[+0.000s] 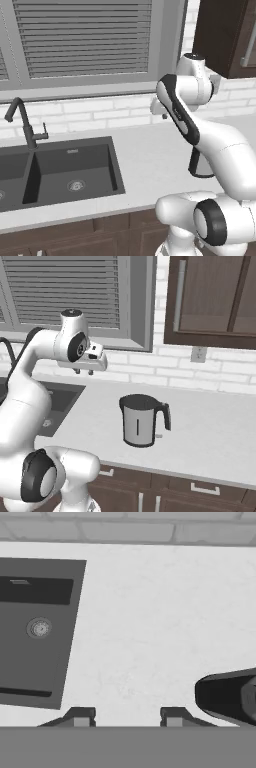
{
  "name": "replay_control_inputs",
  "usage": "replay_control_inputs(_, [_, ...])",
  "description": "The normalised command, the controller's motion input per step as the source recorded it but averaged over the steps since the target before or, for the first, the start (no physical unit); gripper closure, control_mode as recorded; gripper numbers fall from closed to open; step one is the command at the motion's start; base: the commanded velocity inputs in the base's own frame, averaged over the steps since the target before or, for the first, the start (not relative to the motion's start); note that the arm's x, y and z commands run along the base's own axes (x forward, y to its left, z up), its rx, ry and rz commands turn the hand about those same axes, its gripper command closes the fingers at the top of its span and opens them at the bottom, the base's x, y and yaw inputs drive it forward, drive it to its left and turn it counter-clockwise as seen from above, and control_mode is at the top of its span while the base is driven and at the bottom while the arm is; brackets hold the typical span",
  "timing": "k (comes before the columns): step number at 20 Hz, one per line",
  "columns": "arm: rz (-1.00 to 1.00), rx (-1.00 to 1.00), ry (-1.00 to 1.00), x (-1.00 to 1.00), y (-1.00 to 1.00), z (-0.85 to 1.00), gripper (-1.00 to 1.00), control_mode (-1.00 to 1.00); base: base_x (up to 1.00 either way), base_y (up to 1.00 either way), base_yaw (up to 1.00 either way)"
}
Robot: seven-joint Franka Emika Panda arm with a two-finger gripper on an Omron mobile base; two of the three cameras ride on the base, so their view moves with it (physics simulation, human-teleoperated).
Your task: Navigate to the toaster.
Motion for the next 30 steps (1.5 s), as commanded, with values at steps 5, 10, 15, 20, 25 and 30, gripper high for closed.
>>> replay_control_inputs(5, [0.0, 0.0, -0.13, -0.67, 0.0, 0.0, -1.0, -1.0, 0.0, 0.0, 0.0])
replay_control_inputs(10, [0.0, -0.03, -0.43, -1.0, 0.0, 0.0, -1.0, -1.0, 0.0, 0.0, 0.0])
replay_control_inputs(15, [0.0, 0.0, -0.41, -0.96, 0.0, 0.05, -1.0, -1.0, 0.0, 0.0, 0.0])
replay_control_inputs(20, [0.0, 0.03, -0.27, -0.62, -0.01, 0.16, -1.0, -1.0, 0.0, 0.0, 0.0])
replay_control_inputs(25, [0.0, 0.03, -0.09, -0.2, 0.0, 0.04, -1.0, 1.0, -0.36, 0.09, 0.0])
replay_control_inputs(30, [0.0, 0.0, 0.0, 0.0, 0.0, 0.0, -1.0, 1.0, -0.63, 0.89, 0.19])
